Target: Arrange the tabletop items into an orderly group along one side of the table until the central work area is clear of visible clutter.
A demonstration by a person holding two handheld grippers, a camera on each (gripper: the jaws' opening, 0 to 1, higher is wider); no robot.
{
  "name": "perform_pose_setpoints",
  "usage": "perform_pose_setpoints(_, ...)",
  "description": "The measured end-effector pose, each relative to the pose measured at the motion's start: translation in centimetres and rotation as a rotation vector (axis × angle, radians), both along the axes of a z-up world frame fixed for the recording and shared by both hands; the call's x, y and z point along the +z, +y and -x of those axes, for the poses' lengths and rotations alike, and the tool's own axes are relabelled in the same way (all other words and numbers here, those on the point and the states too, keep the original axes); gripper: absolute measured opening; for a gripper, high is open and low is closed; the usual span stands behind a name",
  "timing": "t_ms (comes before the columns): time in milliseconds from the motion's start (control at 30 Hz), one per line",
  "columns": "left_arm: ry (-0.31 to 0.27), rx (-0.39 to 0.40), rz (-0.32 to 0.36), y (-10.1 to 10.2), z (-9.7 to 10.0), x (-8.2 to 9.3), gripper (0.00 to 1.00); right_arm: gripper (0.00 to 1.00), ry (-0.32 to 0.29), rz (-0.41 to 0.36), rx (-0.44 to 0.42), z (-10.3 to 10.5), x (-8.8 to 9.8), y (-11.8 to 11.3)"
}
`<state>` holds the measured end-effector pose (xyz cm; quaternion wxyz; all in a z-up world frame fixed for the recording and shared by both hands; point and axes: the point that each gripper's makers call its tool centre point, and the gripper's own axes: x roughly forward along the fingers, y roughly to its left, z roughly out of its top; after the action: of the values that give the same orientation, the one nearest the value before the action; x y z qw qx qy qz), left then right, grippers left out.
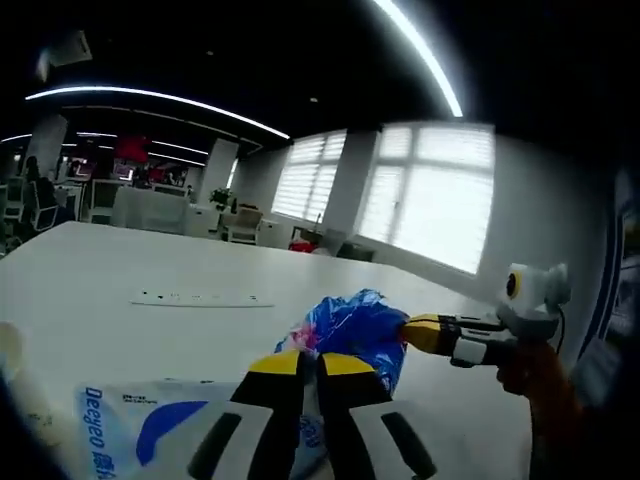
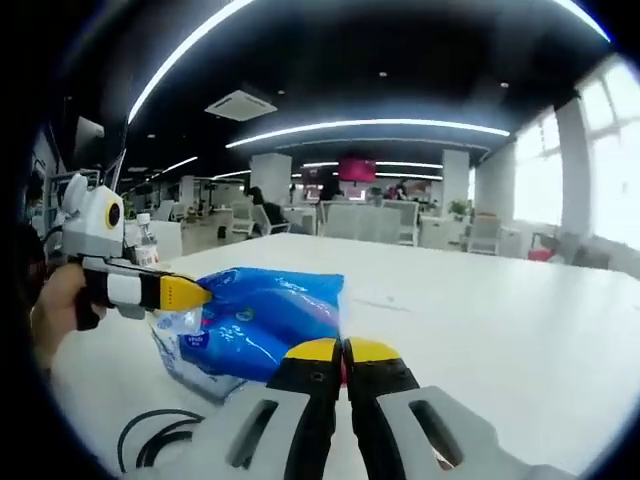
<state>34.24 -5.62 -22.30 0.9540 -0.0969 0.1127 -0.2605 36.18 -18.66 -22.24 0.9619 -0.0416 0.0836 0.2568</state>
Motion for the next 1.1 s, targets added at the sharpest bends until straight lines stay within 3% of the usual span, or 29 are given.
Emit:
perform_pose_setpoints(233, 0.045, -0.028, 0.041, -1.6, -0.5, -0.5, 0.03, 0.00, 0.001, -0.015, -0.032, 0.2, 0.1, -1.6)
perform_pose_setpoints(500, 0.054, -0.052, 0.049, -3.0, -0.8, -1.0, 0.03, 0.00, 0.003, 0.005, -0.062, 0.4, 0.0, -3.0)
perform_pose_setpoints(667, 0.028, -0.064, 0.005, -3.7, -1.2, -1.0, 0.03, 0.00, 0.018, -0.032, -0.069, 0.5, -0.2, -3.7)
perform_pose_setpoints(1100, 0.083, -0.107, 0.001, -5.4, -2.5, -2.5, 0.03, 0.00, 0.062, -0.053, -0.102, 0.0, -1.7, -5.4)
